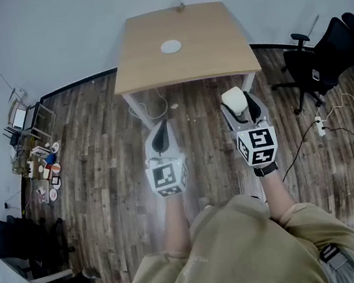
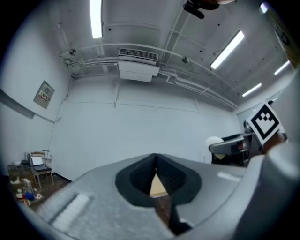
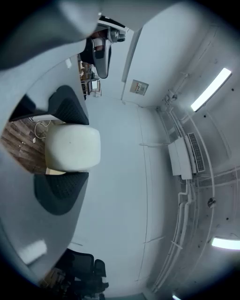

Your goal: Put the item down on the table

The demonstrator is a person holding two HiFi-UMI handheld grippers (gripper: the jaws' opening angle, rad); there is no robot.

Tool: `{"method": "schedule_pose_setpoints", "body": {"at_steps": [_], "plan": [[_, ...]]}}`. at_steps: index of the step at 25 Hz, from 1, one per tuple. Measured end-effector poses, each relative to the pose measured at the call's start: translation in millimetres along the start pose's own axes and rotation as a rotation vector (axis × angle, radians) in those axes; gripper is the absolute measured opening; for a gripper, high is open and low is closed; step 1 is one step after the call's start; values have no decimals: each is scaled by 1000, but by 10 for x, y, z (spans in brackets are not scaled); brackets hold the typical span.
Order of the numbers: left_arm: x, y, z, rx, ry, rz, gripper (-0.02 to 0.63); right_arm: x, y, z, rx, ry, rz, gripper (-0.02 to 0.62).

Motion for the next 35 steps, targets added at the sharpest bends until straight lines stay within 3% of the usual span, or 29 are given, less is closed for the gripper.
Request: {"method": "schedule_pose_setpoints", "body": {"at_steps": [7, 14, 28, 35], "plan": [[-289, 5, 200, -8, 29, 37, 3, -258, -81, 196, -16, -27, 26, 318], [-417, -395, 227, -6, 55, 43, 3, -213, -516, 124, 5, -60, 18, 318], [-528, -1878, 66, 10, 25, -32, 3, 618, -1973, -287, 75, -119, -81, 318], [-415, -2694, 76, 6, 16, -32, 3, 1038, -2580, -337, 95, -170, -131, 318]]}}
Point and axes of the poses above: the fingertips, and each gripper's own axes: y backward along the fingers, x to its right, z out of its underside, the point moved 10 cm from there along y, backward along the fingers, and after that the axes turned 9 degrees about -y, right-handed, at the moved point
